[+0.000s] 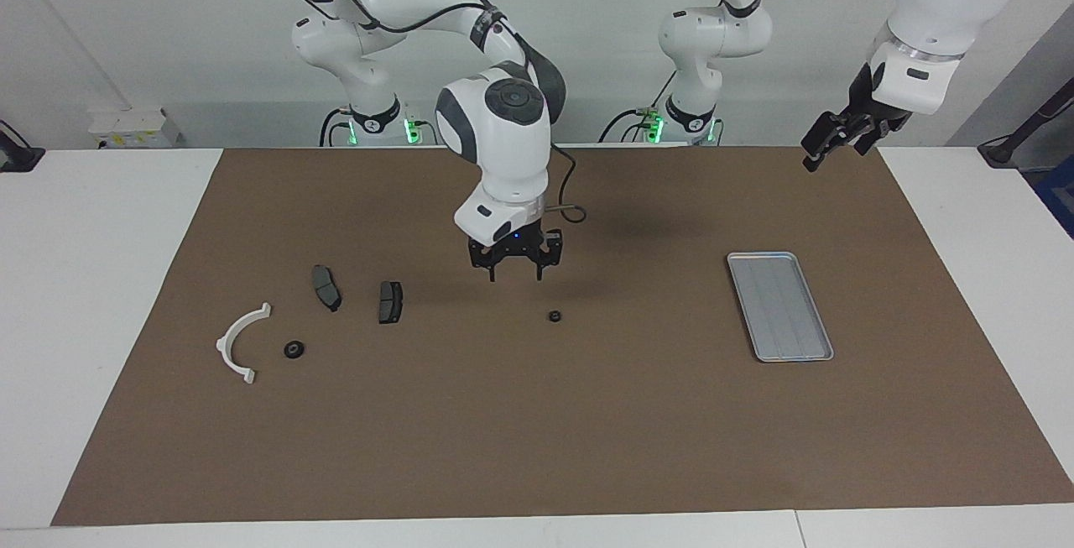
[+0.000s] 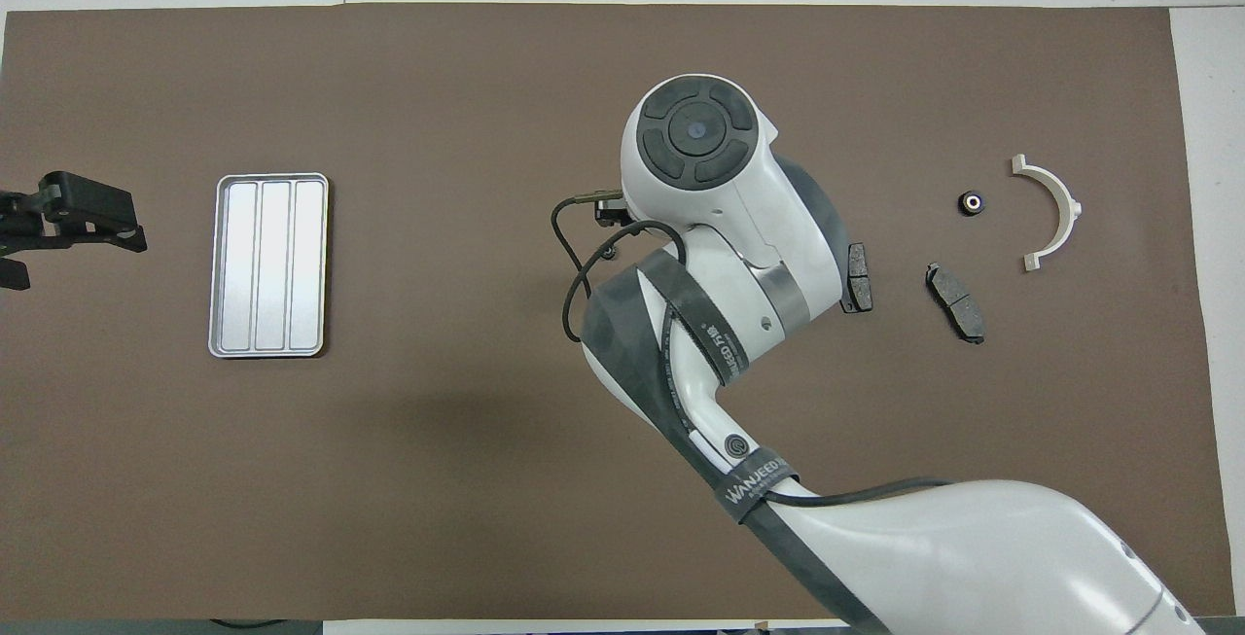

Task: Place bearing gear from tray to pile
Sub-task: 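Move the right gripper over the gear at table center, then lower the right gripper and grasp the black gear at center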

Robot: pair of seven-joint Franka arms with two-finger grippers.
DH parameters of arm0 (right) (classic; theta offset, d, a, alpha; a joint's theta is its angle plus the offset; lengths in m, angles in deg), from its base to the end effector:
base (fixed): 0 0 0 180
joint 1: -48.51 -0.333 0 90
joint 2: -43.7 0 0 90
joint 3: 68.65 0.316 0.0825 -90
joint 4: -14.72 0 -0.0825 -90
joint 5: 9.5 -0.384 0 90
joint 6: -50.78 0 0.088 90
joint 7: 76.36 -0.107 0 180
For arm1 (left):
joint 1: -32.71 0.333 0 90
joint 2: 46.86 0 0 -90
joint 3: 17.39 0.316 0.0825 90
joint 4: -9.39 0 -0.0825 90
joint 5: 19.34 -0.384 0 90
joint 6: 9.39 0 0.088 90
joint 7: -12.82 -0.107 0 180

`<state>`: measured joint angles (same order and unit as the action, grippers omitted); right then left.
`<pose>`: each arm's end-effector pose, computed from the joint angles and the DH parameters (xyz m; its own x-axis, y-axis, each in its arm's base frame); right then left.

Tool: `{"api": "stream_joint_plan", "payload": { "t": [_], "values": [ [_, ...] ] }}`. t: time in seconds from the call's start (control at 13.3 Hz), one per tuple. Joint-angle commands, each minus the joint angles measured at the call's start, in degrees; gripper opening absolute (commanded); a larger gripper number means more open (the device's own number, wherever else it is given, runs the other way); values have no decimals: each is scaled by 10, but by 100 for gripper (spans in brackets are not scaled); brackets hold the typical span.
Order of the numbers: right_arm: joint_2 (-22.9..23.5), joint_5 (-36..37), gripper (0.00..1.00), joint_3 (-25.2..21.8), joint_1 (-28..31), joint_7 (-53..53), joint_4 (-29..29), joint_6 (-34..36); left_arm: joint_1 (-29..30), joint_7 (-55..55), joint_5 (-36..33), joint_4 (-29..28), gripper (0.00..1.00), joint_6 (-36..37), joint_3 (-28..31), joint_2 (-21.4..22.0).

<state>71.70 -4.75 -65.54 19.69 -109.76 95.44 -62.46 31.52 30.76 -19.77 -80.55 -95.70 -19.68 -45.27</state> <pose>0.6069 0.3638 0.4289 0.9955 -0.0033 0.0951 -0.0034 -1.0000 0.0008 0.5383 -0.0322 0.6346 0.9677 0.2502 -0.0312 0.2497 -0.9681 -0.0192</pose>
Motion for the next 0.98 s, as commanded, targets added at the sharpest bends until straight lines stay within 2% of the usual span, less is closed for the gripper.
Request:
{"api": "stream_joint_plan", "payload": {
  "t": [0.0, 0.45, 0.9],
  "values": [
    [91, -8, 75, 3, -20, -27, -100, -15, 8, -10, 10, -28, 100, -18, -2, 18],
    [109, -40, 75, 6, -13, -7, -64, -73, -1, -12, 9, -33, 100, -12, 0, 21],
    [90, -65, 75, 6, 10, 35, 12, -76, -7, -5, 10, -33, 100, -17, -4, 20]
  ]
}}
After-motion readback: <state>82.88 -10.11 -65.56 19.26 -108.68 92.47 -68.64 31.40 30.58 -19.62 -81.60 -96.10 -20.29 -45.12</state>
